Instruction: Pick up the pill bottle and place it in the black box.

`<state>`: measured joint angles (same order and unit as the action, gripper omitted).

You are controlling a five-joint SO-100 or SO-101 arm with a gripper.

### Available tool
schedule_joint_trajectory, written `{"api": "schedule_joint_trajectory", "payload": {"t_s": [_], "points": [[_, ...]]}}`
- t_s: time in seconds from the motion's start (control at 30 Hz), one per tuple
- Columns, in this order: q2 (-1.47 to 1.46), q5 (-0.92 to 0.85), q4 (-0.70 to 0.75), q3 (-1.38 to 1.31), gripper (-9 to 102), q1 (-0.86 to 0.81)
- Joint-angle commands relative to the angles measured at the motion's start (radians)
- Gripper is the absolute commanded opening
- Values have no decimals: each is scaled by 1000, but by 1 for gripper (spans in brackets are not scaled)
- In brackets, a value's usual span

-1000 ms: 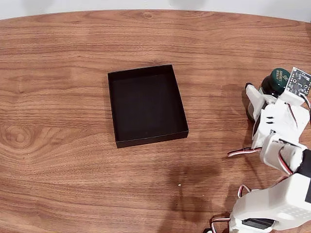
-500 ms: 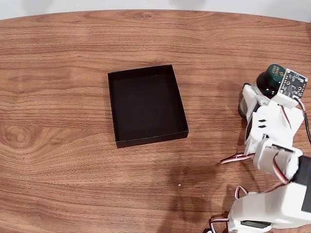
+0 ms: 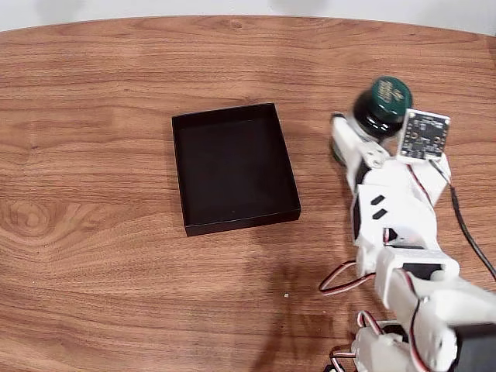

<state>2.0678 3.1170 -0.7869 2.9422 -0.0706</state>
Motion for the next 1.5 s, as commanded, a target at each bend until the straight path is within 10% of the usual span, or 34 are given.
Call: {"api": "schedule_joint_trajectory", "payload": {"t_s": [0.0,0.53,1.47], "points": [[127,17,31,-57,17,100],[-2,35,135,-307,17,330],[-698,9,-164,-554,15,474]]}}
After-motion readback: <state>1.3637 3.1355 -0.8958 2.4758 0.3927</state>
